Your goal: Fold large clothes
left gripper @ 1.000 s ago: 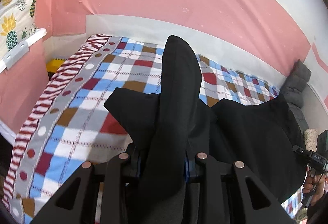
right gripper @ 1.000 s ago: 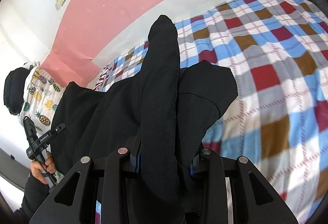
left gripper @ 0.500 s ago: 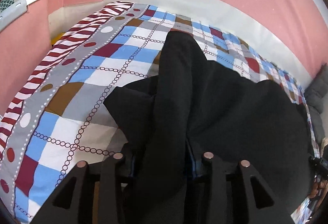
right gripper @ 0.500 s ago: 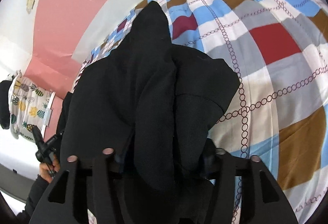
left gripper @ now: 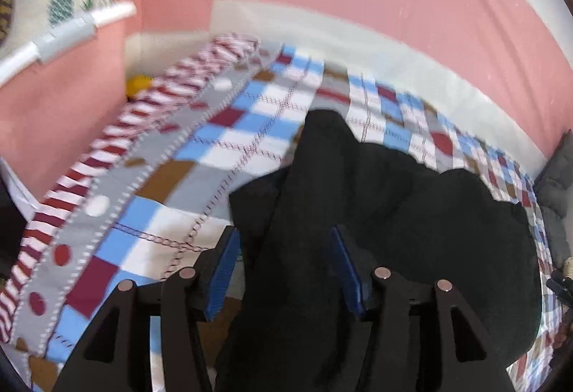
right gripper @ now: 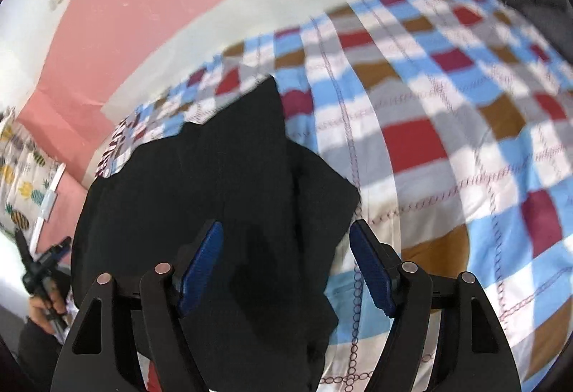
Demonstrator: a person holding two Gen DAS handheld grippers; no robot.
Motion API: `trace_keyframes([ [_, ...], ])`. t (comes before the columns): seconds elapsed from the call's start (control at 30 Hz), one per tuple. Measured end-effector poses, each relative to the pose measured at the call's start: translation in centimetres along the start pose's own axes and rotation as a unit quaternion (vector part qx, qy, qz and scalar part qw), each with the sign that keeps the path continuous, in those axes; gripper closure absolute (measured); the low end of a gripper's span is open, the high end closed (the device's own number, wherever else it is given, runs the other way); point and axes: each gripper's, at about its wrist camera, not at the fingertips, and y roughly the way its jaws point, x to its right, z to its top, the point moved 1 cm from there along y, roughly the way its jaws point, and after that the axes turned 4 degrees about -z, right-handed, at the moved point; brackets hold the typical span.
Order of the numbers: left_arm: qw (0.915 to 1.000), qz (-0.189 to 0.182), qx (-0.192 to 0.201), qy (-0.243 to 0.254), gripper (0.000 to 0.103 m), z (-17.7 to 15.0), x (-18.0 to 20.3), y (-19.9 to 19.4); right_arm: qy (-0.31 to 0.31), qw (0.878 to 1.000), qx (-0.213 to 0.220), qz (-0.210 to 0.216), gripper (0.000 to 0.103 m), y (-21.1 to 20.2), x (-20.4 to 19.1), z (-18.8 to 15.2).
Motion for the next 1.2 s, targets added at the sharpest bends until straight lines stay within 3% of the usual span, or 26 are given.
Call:
trace_keyframes([
  [0.1,0.9997,-0.020,0.014,0.006,0.048,-1.2,1.0,-1.5,-0.051,0.999,0.003,-0.017,0.069,0.3,-2.1,-0.5],
  [0.13,0.9996,-0.019,0.007,0.021,0.048,-1.9,1.6,-1.3,-0.060,0.998,-0.011,-0.019,0.072,1.2,-2.6,-0.8],
  [0.2,0.9986,-0.003,-0.019,0.049,0.049,-3.2,2.4,0.5,-0.069,0.997,-0.031,-0.031,0.074,3.1,-2.8,-1.5],
  [0.3,0.9974,0.016,-0.043,0.055,0.048,-4.3,2.4,2.8,-0.066,0.996,-0.050,-0.043,0.074,5.3,-2.2,-1.6],
  [0.47,0.9974,0.029,-0.044,0.048,0.049,-4.0,2.9,1.6,-0.061,0.996,-0.048,-0.042,0.074,3.4,-2.1,-1.6],
  [0.67,0.9981,0.016,-0.024,0.055,0.049,-5.6,5.3,-3.9,-0.066,0.997,-0.029,-0.018,0.074,-1.7,-3.5,-3.8],
  [1.0,0.9972,-0.020,-0.013,0.071,0.048,-11.5,11.6,-13.8,-0.120,0.993,0.002,-0.011,0.074,-10.8,-7.7,-10.8],
  [1.2,0.9968,-0.023,-0.015,0.075,0.048,-15.5,14.3,-18.5,-0.145,0.989,0.016,-0.016,0.065,-14.9,-8.9,-14.8],
])
